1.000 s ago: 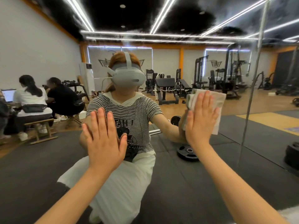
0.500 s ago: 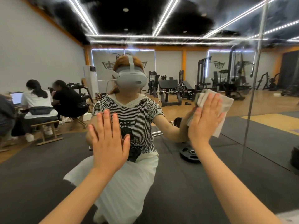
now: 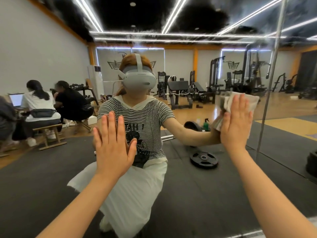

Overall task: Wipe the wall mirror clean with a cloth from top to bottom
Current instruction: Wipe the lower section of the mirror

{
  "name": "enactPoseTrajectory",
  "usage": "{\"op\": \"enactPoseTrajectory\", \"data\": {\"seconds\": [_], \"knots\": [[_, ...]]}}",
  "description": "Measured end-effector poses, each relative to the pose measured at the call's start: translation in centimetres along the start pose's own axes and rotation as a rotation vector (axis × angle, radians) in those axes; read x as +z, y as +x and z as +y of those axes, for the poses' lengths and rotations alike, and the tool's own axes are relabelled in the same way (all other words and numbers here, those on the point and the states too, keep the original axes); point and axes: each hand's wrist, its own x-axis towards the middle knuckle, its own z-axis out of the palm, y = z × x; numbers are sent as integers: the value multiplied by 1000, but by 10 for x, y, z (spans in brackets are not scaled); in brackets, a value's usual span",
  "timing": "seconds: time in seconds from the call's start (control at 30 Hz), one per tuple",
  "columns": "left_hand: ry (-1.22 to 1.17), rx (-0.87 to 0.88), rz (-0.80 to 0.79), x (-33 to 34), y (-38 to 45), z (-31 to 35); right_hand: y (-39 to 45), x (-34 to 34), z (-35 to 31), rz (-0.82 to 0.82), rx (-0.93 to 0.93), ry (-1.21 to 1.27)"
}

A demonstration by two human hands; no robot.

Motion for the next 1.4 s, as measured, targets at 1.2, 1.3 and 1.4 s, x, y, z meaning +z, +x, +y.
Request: {"op": "enactPoseTrajectory", "data": {"seconds": [1.2,1.3,1.4], "knots": [[18,-68,15,3,-5,10,-59,34,-103,-74,-416,-51],[13,-51,-6,0,-5,8,-59,35,-96,-95,-579,-97],[22,-53,-17,-1,-5,7,-38,29,-57,-65,-577,-143]]}}
